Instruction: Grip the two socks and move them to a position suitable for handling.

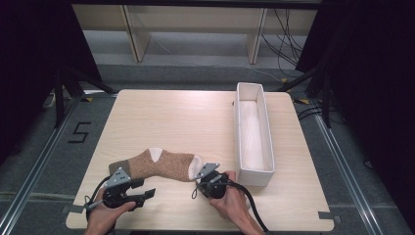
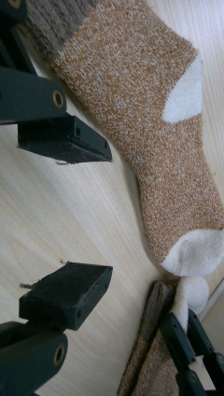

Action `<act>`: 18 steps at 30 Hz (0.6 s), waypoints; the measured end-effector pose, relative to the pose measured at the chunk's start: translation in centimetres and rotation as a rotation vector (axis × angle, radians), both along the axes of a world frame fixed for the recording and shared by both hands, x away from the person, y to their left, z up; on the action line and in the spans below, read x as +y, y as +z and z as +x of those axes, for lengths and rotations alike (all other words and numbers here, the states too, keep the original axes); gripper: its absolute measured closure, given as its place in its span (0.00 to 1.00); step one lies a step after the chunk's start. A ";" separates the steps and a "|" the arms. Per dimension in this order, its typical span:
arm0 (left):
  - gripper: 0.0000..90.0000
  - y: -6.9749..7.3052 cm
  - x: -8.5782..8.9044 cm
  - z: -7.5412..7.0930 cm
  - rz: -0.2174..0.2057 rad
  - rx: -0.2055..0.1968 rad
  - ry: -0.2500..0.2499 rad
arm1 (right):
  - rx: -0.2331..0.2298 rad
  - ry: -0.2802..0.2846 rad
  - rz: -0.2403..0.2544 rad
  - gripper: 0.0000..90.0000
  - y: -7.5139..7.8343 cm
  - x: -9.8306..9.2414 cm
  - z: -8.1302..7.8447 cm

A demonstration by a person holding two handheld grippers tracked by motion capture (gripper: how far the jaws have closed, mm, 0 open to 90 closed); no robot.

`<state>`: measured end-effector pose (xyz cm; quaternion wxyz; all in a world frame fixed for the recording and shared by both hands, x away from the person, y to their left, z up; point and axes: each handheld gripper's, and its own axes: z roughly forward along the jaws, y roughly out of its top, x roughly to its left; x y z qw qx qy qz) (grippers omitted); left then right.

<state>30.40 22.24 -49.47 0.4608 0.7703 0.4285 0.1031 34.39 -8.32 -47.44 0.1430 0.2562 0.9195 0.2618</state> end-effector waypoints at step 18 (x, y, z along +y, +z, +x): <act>0.49 1.3 -13.2 3.6 0.029 0.009 -0.298 | -0.051 -0.047 0.327 0.83 4.4 -6.1 -3.1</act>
